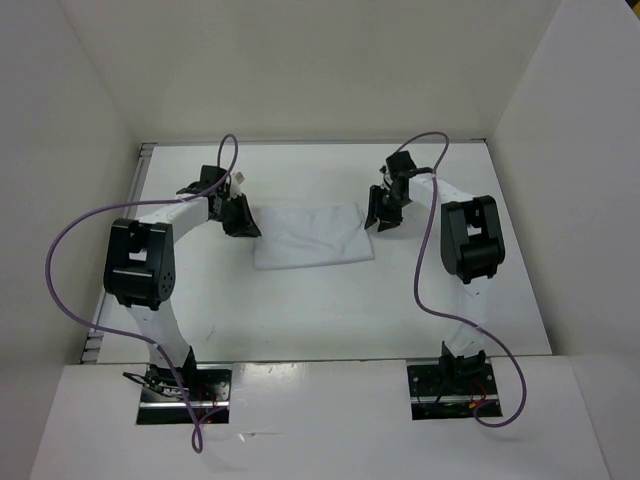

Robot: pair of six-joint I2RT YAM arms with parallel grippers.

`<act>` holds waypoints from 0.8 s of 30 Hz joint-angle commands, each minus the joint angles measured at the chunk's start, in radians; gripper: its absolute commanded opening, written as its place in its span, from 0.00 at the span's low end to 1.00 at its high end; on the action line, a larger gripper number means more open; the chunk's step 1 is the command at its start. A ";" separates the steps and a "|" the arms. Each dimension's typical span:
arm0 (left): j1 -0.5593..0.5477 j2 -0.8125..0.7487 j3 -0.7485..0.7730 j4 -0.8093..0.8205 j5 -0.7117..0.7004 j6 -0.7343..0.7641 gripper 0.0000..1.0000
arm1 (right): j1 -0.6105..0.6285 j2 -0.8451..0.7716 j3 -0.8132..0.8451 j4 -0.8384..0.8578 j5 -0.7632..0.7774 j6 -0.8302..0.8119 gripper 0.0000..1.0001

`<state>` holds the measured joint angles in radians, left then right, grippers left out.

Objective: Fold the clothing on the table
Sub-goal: Fold the skirt

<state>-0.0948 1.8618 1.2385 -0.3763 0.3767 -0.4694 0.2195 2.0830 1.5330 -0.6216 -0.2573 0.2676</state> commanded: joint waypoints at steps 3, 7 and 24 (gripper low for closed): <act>0.001 -0.065 0.033 -0.012 0.024 0.028 0.21 | -0.016 0.041 -0.024 0.059 -0.128 0.004 0.46; 0.001 -0.076 0.042 -0.012 0.034 0.028 0.23 | -0.016 0.069 -0.033 0.068 -0.243 0.004 0.41; -0.008 -0.104 0.026 0.022 0.105 -0.002 0.23 | -0.016 0.037 -0.108 0.099 -0.280 0.056 0.00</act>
<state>-0.0971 1.8088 1.2587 -0.3882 0.4282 -0.4732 0.1940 2.1494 1.4578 -0.5350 -0.6094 0.3183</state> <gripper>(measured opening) 0.223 0.015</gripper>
